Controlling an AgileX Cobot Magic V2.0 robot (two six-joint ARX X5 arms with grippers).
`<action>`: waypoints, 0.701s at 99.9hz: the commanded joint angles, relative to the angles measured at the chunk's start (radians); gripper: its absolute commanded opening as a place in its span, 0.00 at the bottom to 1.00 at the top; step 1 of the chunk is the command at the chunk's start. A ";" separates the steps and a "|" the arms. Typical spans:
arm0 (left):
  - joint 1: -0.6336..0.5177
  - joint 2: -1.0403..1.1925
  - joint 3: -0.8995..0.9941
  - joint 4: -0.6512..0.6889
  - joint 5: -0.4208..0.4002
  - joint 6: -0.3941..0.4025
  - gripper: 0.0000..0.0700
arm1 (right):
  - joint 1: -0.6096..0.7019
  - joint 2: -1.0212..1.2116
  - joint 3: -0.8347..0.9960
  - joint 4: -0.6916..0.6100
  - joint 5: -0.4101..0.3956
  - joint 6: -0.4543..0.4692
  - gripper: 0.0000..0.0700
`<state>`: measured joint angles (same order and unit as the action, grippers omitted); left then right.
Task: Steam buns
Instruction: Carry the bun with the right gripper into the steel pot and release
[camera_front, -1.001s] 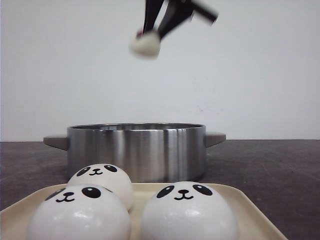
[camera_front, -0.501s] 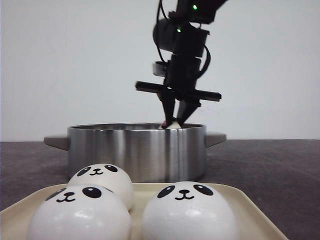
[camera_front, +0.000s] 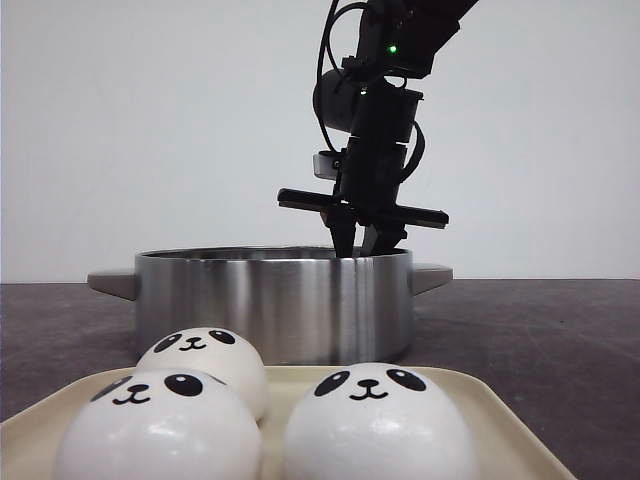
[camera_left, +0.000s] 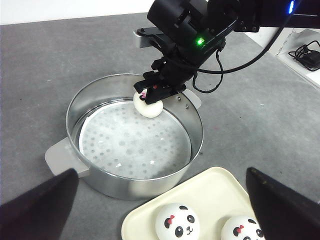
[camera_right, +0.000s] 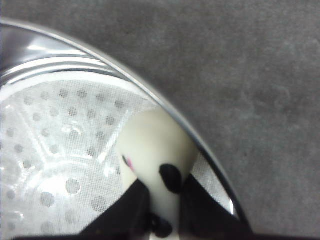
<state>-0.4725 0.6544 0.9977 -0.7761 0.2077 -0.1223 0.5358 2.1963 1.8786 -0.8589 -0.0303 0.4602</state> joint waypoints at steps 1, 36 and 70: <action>-0.006 0.005 0.022 0.008 -0.002 0.007 1.00 | 0.005 0.035 0.027 0.011 0.005 0.023 0.01; -0.006 0.005 0.022 0.003 -0.002 0.006 1.00 | 0.006 0.035 0.027 0.006 -0.001 0.030 0.26; -0.006 0.005 0.022 -0.010 -0.002 0.007 1.00 | 0.014 0.035 0.027 -0.001 0.000 0.043 0.46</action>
<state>-0.4725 0.6540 0.9977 -0.7876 0.2077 -0.1223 0.5472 2.2009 1.8786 -0.8562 -0.0372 0.4809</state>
